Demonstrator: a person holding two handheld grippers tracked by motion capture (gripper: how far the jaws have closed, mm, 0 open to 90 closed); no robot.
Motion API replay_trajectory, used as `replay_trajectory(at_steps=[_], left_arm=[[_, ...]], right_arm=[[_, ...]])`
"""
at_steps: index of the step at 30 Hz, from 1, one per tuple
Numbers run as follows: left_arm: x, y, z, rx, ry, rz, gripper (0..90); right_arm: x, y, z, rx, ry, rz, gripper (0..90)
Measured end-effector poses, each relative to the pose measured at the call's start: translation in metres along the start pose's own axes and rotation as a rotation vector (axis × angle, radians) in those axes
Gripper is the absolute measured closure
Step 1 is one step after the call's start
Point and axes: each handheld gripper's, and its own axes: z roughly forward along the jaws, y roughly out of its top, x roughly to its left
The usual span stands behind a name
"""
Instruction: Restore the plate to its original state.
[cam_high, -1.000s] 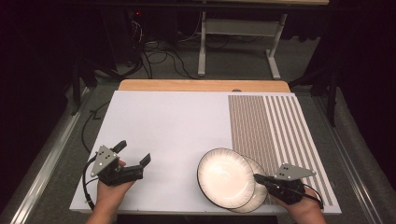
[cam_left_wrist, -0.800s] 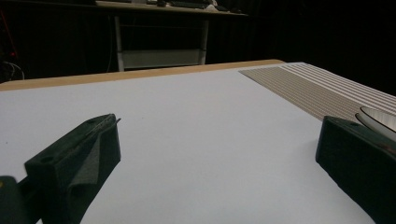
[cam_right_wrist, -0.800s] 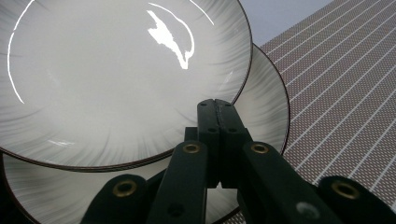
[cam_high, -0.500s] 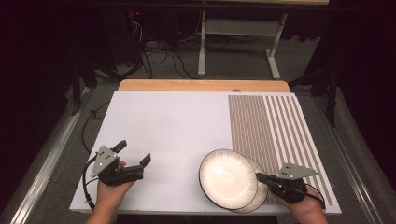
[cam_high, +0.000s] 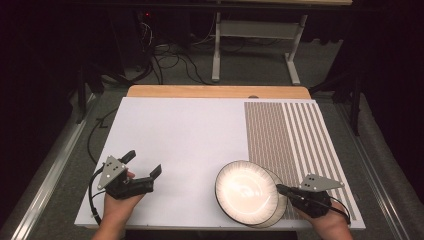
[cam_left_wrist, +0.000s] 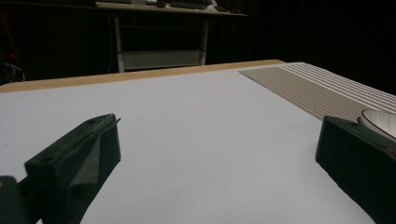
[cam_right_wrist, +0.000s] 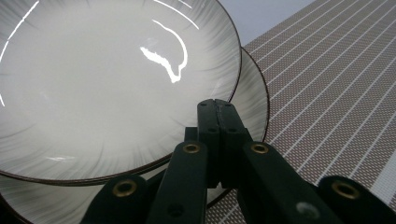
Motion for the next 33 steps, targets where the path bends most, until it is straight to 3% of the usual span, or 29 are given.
replay_trajectory(at_steps=[33], left_arm=[[-0.002, 0.000, 0.001, 0.005, 0.002, 0.012, 0.8]], right_arm=[[-0.013, -0.008, -0.014, -0.036, -0.064, 0.059, 90.0]])
